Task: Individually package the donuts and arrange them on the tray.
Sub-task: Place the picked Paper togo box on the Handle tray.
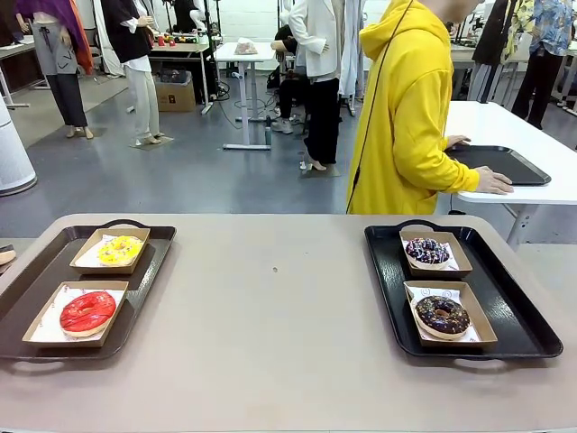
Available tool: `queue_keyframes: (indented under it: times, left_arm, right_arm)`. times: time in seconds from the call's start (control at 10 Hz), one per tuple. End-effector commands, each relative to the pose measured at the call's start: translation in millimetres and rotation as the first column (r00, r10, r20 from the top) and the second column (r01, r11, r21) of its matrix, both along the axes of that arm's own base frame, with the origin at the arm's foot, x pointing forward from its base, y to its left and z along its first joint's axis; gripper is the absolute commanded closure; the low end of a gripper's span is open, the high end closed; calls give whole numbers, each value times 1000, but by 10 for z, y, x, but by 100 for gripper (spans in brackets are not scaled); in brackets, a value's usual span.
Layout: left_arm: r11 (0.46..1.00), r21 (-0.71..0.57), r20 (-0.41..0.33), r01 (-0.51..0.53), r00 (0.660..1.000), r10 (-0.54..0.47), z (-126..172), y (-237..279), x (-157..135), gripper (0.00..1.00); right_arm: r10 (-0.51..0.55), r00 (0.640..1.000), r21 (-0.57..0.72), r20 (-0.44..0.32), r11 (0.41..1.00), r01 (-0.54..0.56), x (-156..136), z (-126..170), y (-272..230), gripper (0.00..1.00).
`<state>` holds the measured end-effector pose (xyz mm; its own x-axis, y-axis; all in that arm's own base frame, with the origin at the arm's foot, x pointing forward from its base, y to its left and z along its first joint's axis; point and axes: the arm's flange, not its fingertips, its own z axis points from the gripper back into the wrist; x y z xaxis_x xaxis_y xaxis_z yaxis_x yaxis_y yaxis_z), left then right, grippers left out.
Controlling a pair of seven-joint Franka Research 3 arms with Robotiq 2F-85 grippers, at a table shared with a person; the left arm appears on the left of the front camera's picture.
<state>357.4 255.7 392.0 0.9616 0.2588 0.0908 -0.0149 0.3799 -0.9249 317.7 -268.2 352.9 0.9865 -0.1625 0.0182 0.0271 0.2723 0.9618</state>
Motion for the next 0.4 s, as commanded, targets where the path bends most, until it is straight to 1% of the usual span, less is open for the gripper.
queue_keyframes:
  times: [0.0,0.3]
  left_arm:
    - [1000,3,0,-10,1000,10,13,15,-1,4]
    - [1000,3,0,-10,1000,10,13,15,-1,4]
  right_arm:
    - [3,1000,-4,-16,1000,-3,-17,20,0,0]
    - [3,1000,-4,-16,1000,-3,-17,20,0,0]
